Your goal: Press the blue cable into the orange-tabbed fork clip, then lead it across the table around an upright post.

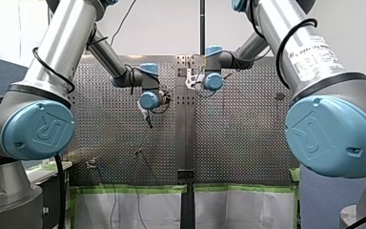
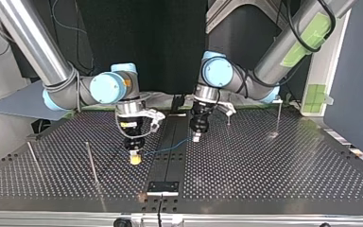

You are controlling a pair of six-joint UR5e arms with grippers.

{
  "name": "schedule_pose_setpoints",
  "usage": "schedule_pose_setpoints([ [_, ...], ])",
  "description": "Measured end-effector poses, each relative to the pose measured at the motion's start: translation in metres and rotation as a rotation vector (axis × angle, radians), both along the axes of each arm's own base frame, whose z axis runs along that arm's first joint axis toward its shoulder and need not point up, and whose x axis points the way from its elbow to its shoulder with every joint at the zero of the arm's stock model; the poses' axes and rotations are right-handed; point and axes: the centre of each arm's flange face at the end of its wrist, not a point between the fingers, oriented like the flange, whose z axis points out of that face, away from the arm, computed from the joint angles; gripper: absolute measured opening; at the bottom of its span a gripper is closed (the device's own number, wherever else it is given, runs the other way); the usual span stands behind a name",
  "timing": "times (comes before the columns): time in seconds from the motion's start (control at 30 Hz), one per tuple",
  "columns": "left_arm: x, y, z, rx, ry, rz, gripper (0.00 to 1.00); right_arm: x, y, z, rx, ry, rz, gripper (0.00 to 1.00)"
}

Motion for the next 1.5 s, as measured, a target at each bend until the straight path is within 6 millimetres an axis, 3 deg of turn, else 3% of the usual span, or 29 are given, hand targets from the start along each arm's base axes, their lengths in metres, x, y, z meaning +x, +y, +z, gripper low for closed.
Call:
schedule_pose_setpoints([
  [0.37, 0.016, -0.008, 0.029, -0.089, -0.013, -0.063, 0.00, -0.011, -0.002, 0.021, -0.021, -0.017, -0.018, 0.00],
  [0.6, 0.020, -0.012, 0.039, -0.124, -0.016, -0.084, 0.00, -0.021, -0.005, 0.035, -0.032, -0.028, -0.033, 0.00],
  [1.5, 0.030, -0.045, 0.110, -0.158, -0.053, -0.149, 0.00, -0.060, -0.011, 0.096, -0.086, -0.071, -0.091, 0.00],
])
